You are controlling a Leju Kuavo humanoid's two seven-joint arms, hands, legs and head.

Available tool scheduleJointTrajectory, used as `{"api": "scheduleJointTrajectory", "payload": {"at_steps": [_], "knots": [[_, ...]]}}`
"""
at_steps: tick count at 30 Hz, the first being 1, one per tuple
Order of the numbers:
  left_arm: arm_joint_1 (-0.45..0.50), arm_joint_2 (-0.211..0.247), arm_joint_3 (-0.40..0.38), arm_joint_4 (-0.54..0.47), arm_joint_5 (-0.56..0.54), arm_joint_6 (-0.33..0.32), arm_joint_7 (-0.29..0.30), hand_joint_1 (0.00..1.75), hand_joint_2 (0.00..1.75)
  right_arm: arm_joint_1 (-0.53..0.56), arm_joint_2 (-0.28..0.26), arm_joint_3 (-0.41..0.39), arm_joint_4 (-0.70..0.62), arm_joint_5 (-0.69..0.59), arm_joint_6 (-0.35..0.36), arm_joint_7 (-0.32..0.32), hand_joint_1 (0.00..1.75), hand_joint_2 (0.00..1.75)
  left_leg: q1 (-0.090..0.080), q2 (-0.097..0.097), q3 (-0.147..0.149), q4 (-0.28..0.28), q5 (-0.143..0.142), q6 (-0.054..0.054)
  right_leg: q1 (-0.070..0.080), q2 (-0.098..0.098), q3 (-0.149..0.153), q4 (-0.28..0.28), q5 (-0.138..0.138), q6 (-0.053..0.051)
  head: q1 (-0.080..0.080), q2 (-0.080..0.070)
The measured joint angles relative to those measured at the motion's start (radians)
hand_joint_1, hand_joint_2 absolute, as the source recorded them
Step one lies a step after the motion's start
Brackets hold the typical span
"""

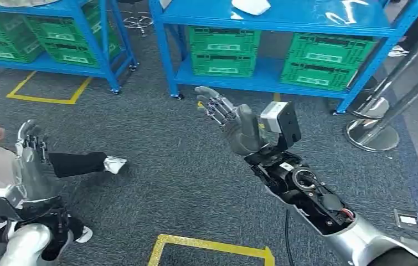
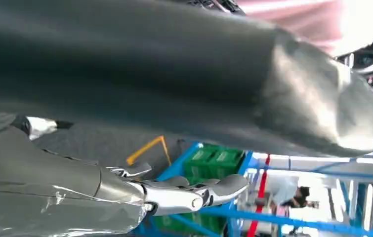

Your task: Take the parts from the cabinet and place them on the table.

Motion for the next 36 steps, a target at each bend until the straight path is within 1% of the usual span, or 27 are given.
{"api": "scheduleJointTrajectory", "payload": {"at_steps": [1, 3, 4, 5, 6, 7, 9, 10, 11, 12, 13, 14, 15, 16, 18, 19, 20, 21, 22, 23, 24, 25, 27, 28, 32, 34, 36], "knots": [[0.000, 0.000, 0.000, 0.000, -0.002, -0.001, 0.000, 0.00, 0.00, 0.001, 0.000, 0.000, 0.000, 0.000, 0.000, 0.000, 0.00, 0.00, -0.006, 0.015, 0.000, 0.001, 0.001, -0.002, -0.006, 0.009, -0.003, -0.002, 0.001, 0.005, 0.000, 0.000], [-0.001, -0.001, 0.000, 0.000, -0.006, -0.005, -0.001, 0.00, 0.00, 0.005, 0.000, 0.000, 0.000, 0.000, -0.002, 0.001, 0.00, 0.00, -0.008, 0.029, 0.003, 0.000, -0.001, 0.004, -0.013, 0.026, -0.004, -0.008, 0.004, 0.018, 0.000, 0.000], [-0.002, -0.003, 0.000, 0.000, -0.008, -0.008, -0.001, 0.00, 0.00, 0.005, 0.000, -0.001, 0.000, 0.000, -0.003, 0.001, 0.00, 0.00, 0.000, 0.042, 0.009, -0.014, 0.005, 0.010, -0.007, 0.035, -0.008, -0.006, 0.002, 0.026, 0.001, 0.000], [-0.003, -0.005, 0.000, 0.000, -0.008, -0.008, -0.001, 0.00, 0.00, 0.008, 0.000, -0.003, -0.001, 0.000, -0.006, 0.001, 0.00, 0.00, 0.000, 0.054, 0.016, -0.020, 0.006, 0.014, -0.003, -0.018, -0.019, 0.016, -0.017, 0.028, 0.002, 0.000], [-0.004, -0.007, 0.000, 0.000, -0.010, -0.010, -0.002, 0.00, 0.00, 0.006, 0.000, -0.003, -0.001, 0.000, -0.006, 0.002, 0.00, 0.00, 0.000, 0.061, 0.019, -0.020, 0.004, 0.019, -0.003, -0.056, -0.040, 0.072, -0.053, 0.032, 0.015, 0.000], [-0.003, -0.007, 0.000, 0.000, -0.010, -0.011, -0.002, 0.00, 0.00, 0.007, 0.000, -0.003, -0.001, 0.000, -0.006, 0.001, 0.00, 0.00, -0.001, 0.072, 0.021, -0.020, 0.002, 0.020, -0.006, -0.078, -0.078, 0.159, -0.094, 0.035, 0.023, 0.000], [-0.001, -0.008, 0.000, 0.000, -0.011, -0.011, -0.002, 0.00, 0.00, 0.016, 0.000, -0.003, 0.000, 0.000, -0.006, 0.002, 0.00, 0.00, -0.002, 0.096, 0.021, -0.020, -0.002, 0.022, -0.013, -0.092, -0.155, 0.316, -0.151, 0.043, 0.024, 0.000], [-0.001, -0.010, 0.000, 0.002, -0.011, -0.012, -0.002, 0.00, 0.00, 0.020, 0.000, -0.003, 0.000, 0.000, -0.006, 0.002, 0.00, 0.00, -0.001, 0.106, 0.023, -0.019, -0.003, 0.020, -0.017, -0.094, -0.166, 0.332, -0.144, 0.047, 0.029, 0.000], [-0.002, -0.013, 0.000, 0.004, -0.012, -0.014, -0.003, 0.00, 0.00, 0.022, 0.000, -0.004, 0.000, 0.000, -0.006, 0.002, 0.00, 0.00, -0.001, 0.116, 0.025, -0.019, -0.006, 0.018, -0.022, -0.098, -0.151, 0.298, -0.116, 0.050, 0.032, 0.000], [-0.003, -0.015, 0.000, 0.006, -0.012, -0.018, -0.004, 0.00, 0.00, 0.022, 0.000, -0.006, 0.000, 0.000, -0.008, 0.002, 0.00, 0.00, 0.000, 0.127, 0.030, -0.018, -0.010, 0.015, -0.025, -0.104, -0.111, 0.219, -0.070, 0.052, 0.035, 0.000], [-0.007, -0.019, 0.000, 0.010, -0.011, -0.021, -0.008, 0.00, 0.00, 0.022, -0.001, -0.012, -0.001, 0.000, -0.011, 0.003, 0.00, 0.00, 0.001, 0.136, 0.035, -0.016, -0.015, 0.011, -0.025, -0.123, -0.057, 0.112, -0.019, 0.053, 0.040, 0.000], [-0.011, -0.022, 0.000, 0.013, -0.010, -0.024, -0.010, 0.00, 0.00, 0.022, -0.001, -0.016, -0.001, 0.001, -0.015, 0.005, 0.00, 0.00, 0.000, 0.145, 0.040, -0.014, -0.020, 0.004, -0.024, -0.162, -0.013, 0.016, 0.010, 0.053, 0.045, 0.000], [-0.015, -0.023, 0.000, 0.015, -0.007, -0.031, -0.013, 0.00, 0.00, 0.022, -0.001, -0.018, -0.002, 0.003, -0.024, 0.011, 0.00, 0.00, -0.007, 0.152, 0.040, -0.011, -0.023, -0.001, -0.005, -0.185, -0.002, -0.002, -0.008, 0.050, 0.051, 0.000], [-0.019, -0.023, 0.000, 0.018, -0.005, -0.036, -0.016, 0.00, 0.00, 0.025, -0.001, -0.020, -0.006, 0.006, -0.031, 0.016, 0.00, 0.00, -0.009, 0.159, 0.039, -0.009, -0.025, -0.005, -0.010, -0.174, 0.005, -0.004, -0.005, 0.034, 0.051, 0.000], [-0.027, -0.027, -0.001, 0.027, 0.007, -0.047, -0.029, 0.00, 0.00, 0.042, -0.003, -0.025, -0.015, 0.019, -0.045, 0.029, 0.00, 0.00, -0.009, 0.182, 0.041, -0.011, -0.024, -0.013, -0.004, -0.152, -0.002, 0.000, -0.004, 0.023, 0.036, 0.000], [-0.032, -0.029, -0.001, 0.031, 0.011, -0.050, -0.034, 0.00, 0.00, 0.046, -0.005, -0.026, -0.018, 0.020, -0.052, 0.033, 0.00, 0.00, -0.008, 0.193, 0.044, -0.010, -0.027, -0.019, -0.005, -0.140, 0.001, -0.005, 0.000, 0.016, 0.039, 0.000], [-0.035, -0.029, -0.001, 0.032, 0.015, -0.050, -0.039, 0.00, 0.00, 0.048, -0.005, -0.026, -0.023, 0.022, -0.056, 0.035, 0.00, 0.00, -0.001, 0.165, 0.042, 0.005, -0.045, -0.026, -0.012, -0.133, 0.006, -0.010, 0.004, 0.009, 0.042, 0.000], [-0.039, -0.029, 0.000, 0.035, 0.018, -0.050, -0.045, 0.00, 0.00, 0.044, -0.005, -0.026, -0.029, 0.028, -0.057, 0.033, 0.00, 0.00, -0.005, 0.130, 0.025, 0.026, -0.056, -0.020, -0.008, -0.129, 0.006, -0.007, 0.002, 0.011, 0.034, 0.000], [-0.042, -0.029, 0.000, 0.036, 0.019, -0.050, -0.045, 0.00, 0.00, 0.045, -0.005, -0.025, -0.029, 0.031, -0.059, 0.035, 0.00, 0.00, -0.008, 0.130, 0.029, 0.002, -0.001, 0.031, -0.007, -0.120, 0.006, -0.005, 0.000, 0.011, 0.021, 0.000], [-0.045, -0.029, 0.000, 0.039, 0.021, -0.050, -0.046, 0.00, 0.00, 0.049, -0.005, -0.024, -0.029, 0.031, -0.060, 0.036, 0.00, 0.00, -0.008, 0.131, 0.037, -0.002, -0.037, 0.066, -0.004, -0.114, 0.009, -0.007, -0.003, 0.010, 0.011, 0.000], [-0.047, -0.029, 0.000, 0.041, 0.022, -0.050, -0.047, 0.00, 0.00, 0.051, -0.005, -0.024, -0.031, 0.031, -0.061, 0.036, 0.00, 0.00, -0.008, 0.130, 0.040, -0.008, -0.044, 0.080, -0.003, -0.111, 0.009, -0.005, -0.005, 0.008, 0.011, 0.000], [-0.047, -0.029, 0.000, 0.042, 0.023, -0.048, -0.047, 0.00, 0.00, 0.050, -0.005, -0.025, -0.031, 0.032, -0.062, 0.035, 0.00, 0.00, -0.007, 0.130, 0.041, -0.009, -0.027, 0.056, -0.002, -0.109, 0.009, -0.005, -0.005, 0.008, 0.011, 0.000], [-0.047, -0.028, 0.000, 0.047, 0.028, -0.040, -0.044, 0.00, 0.00, 0.049, -0.005, -0.023, -0.031, 0.032, -0.062, 0.035, 0.00, 0.00, -0.003, 0.130, 0.045, -0.019, -0.022, 0.012, -0.002, -0.107, 0.006, -0.005, -0.005, 0.007, 0.003, 0.000], [-0.047, -0.028, 0.000, 0.049, 0.030, -0.040, -0.043, 0.00, 0.00, 0.048, -0.005, -0.021, -0.031, 0.032, -0.062, 0.035, 0.00, 0.00, -0.002, 0.129, 0.045, -0.021, -0.021, 0.004, -0.002, -0.108, 0.004, -0.004, -0.004, 0.007, 0.003, 0.000], [-0.044, -0.026, 0.000, 0.051, 0.041, -0.042, -0.039, 0.00, 0.00, 0.038, -0.005, -0.014, -0.028, 0.038, -0.068, 0.029, 0.00, 0.00, -0.002, 0.126, 0.044, -0.022, -0.019, -0.001, -0.002, -0.111, 0.004, -0.004, -0.004, 0.007, 0.003, 0.000], [-0.044, -0.025, 0.000, 0.052, 0.043, -0.043, -0.038, 0.00, 0.00, 0.035, -0.005, -0.012, -0.027, 0.038, -0.068, 0.026, 0.00, 0.00, -0.002, 0.126, 0.044, -0.023, -0.020, -0.011, -0.002, -0.111, 0.004, -0.004, -0.004, 0.007, 0.003, 0.000], [-0.044, -0.025, 0.000, 0.053, 0.043, -0.043, -0.038, 0.00, 0.00, 0.034, -0.005, -0.010, -0.027, 0.039, -0.068, 0.025, 0.00, 0.00, -0.002, 0.126, 0.044, -0.023, -0.020, -0.012, -0.003, -0.111, 0.004, -0.004, -0.004, 0.007, 0.003, 0.000]]}}
